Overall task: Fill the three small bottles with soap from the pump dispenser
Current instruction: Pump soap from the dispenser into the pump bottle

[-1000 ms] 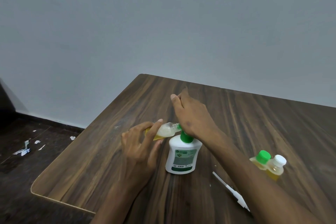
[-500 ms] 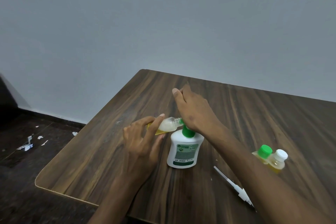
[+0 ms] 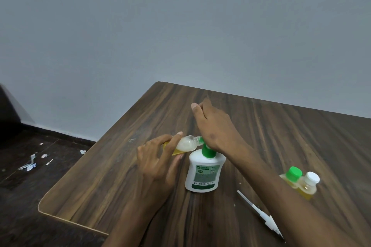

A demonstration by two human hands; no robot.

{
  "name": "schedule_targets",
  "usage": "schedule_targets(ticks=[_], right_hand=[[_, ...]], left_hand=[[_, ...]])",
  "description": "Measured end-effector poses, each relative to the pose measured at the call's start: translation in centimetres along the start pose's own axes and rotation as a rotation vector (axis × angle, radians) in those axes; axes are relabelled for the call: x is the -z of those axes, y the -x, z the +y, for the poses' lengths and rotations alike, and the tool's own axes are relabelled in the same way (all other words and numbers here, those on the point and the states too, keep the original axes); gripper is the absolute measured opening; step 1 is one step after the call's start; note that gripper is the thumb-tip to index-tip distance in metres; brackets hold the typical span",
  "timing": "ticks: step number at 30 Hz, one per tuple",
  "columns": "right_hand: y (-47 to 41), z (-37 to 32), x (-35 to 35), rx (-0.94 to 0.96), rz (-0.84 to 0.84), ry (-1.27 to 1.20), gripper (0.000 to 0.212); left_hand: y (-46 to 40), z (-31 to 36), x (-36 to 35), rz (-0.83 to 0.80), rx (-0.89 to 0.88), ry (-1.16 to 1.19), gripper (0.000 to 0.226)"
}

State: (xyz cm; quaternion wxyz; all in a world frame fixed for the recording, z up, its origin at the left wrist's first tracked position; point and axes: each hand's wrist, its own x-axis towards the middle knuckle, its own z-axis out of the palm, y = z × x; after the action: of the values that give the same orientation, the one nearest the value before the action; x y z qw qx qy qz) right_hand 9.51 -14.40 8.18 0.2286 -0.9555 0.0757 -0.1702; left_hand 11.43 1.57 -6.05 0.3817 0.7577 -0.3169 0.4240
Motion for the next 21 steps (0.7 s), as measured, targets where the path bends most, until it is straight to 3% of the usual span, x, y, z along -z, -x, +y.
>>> schedule_targets(ticks=[21], right_hand=[[-0.09,0.13,-0.34,-0.015,0.011,-0.016,0.044]], left_hand=[[0.09,-0.06,0.14,-0.007,0.007,0.005,0.046]])
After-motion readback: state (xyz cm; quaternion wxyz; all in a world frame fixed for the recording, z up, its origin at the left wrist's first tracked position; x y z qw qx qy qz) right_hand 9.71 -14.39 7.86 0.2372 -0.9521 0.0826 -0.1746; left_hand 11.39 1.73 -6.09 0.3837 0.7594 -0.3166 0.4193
